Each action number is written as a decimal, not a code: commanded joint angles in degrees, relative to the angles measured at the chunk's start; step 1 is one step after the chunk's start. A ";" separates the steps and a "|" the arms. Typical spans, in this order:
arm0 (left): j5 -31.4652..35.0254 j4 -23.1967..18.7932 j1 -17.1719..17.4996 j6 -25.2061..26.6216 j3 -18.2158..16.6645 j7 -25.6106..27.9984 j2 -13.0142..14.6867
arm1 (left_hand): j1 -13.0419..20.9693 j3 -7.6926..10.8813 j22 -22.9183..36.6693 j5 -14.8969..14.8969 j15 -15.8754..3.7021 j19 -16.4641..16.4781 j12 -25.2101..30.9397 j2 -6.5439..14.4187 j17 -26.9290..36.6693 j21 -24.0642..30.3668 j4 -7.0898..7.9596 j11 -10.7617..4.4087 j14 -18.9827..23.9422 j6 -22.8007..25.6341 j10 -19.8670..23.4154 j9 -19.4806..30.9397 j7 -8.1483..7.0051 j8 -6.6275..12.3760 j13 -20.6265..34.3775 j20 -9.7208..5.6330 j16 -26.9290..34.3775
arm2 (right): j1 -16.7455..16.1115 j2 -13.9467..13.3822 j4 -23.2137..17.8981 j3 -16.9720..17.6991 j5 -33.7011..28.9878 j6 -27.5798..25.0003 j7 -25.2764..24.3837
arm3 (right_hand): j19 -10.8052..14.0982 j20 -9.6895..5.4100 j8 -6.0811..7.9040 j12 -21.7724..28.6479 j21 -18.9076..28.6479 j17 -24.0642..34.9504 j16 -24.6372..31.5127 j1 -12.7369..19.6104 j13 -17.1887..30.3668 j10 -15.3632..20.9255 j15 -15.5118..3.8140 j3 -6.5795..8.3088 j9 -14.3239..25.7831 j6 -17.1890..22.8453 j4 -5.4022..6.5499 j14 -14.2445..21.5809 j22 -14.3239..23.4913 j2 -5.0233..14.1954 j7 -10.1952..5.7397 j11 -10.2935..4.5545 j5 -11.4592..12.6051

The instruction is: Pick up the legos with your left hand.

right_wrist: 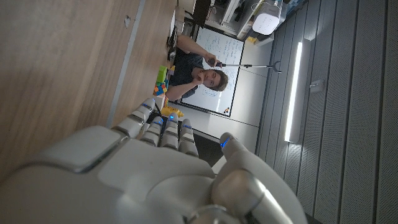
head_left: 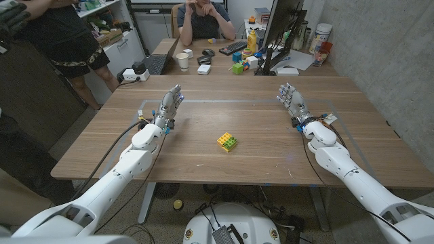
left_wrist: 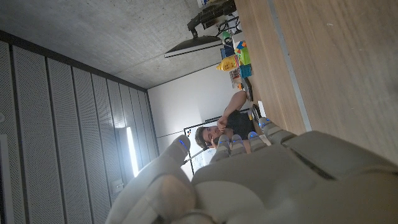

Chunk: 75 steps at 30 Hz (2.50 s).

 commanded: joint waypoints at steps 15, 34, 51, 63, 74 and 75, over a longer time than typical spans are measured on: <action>12.48 -3.04 0.84 -6.28 0.49 9.34 1.55 | 4.38 1.77 0.20 0.12 0.34 2.53 1.09 1.10 -0.26 0.97 -4.56 -1.56 1.44 4.55 2.89 0.17 -6.47 1.14 0.02 5.97 0.33 | -1.11 14.30 1.21 17.04 -15.12 -6.26 11.32 | 0.59 -0.46 0.45 0.32 0.28 0.30 0.41 0.15 0.25 0.41 -0.14 0.42 0.21 0.47 0.03 -0.15 0.31 2.53 -0.05 -0.07 0.23; 24.00 -7.61 -0.40 -8.81 1.79 9.98 5.23 | 6.67 -0.08 0.07 0.36 -0.29 4.64 0.96 -3.91 -0.03 0.98 -9.12 -2.09 2.70 6.62 3.78 0.22 -11.82 0.78 0.13 3.58 0.19 | 0.02 16.59 3.27 19.51 -18.01 -6.08 13.54 | 0.56 -0.52 0.43 0.32 0.26 0.33 0.40 -0.02 0.25 0.46 -0.19 0.38 0.21 0.41 0.09 -0.18 0.31 2.44 -0.08 -0.07 0.22; 38.09 -10.84 -2.30 -12.07 2.78 12.60 7.03 | 9.31 -1.72 -0.01 1.29 -1.96 6.22 0.97 -7.31 0.06 0.77 -12.66 -4.74 3.33 10.13 4.74 0.27 -15.76 1.17 0.17 3.59 0.30 | 1.04 17.13 4.46 19.74 -18.87 -5.31 14.03 | 0.53 -0.52 0.43 0.32 0.24 0.32 0.38 -0.10 0.25 0.47 -0.24 0.38 0.21 0.40 0.09 -0.20 0.31 2.38 -0.05 -0.14 0.24; 44.59 -12.96 -4.38 -12.57 4.14 11.10 7.97 | 11.16 -2.79 -0.13 2.32 -2.48 8.47 0.82 -9.62 0.10 1.02 -14.54 -5.00 3.45 10.07 4.74 0.32 -15.92 0.75 0.20 2.91 0.31 | 1.17 17.03 4.55 19.92 -18.98 -4.84 14.24 | 0.53 -0.53 0.44 0.29 0.24 0.32 0.39 -0.14 0.25 0.42 -0.19 0.39 0.20 0.42 0.08 -0.17 0.31 2.36 -0.06 -0.15 0.26; 48.44 -14.19 -6.33 -13.59 5.33 9.26 8.48 | 13.04 -3.03 -0.17 3.44 -2.68 9.33 0.59 -10.02 0.09 0.87 -15.54 -5.17 3.42 10.00 4.29 0.36 -16.01 0.58 0.21 3.76 0.25 | 0.26 16.70 3.01 20.07 -19.06 -5.09 13.74 | 0.50 -0.52 0.47 0.33 0.23 0.32 0.39 -0.22 0.25 0.52 -0.23 0.36 0.20 0.48 0.10 -0.17 0.31 2.32 0.01 -0.15 0.27; 48.69 -14.16 -6.53 -13.92 5.47 9.12 8.44 | 13.20 -3.02 -0.17 3.54 -2.72 9.44 0.59 -9.98 0.09 0.89 -15.60 -5.23 3.42 10.01 4.28 0.37 -16.02 0.58 0.21 3.75 0.24 | 0.22 16.65 2.90 20.04 -19.07 -5.13 13.74 | 0.50 -0.52 0.47 0.34 0.23 0.33 0.39 -0.23 0.25 0.54 -0.22 0.36 0.20 0.49 0.10 -0.17 0.31 2.31 -0.05 -0.18 0.27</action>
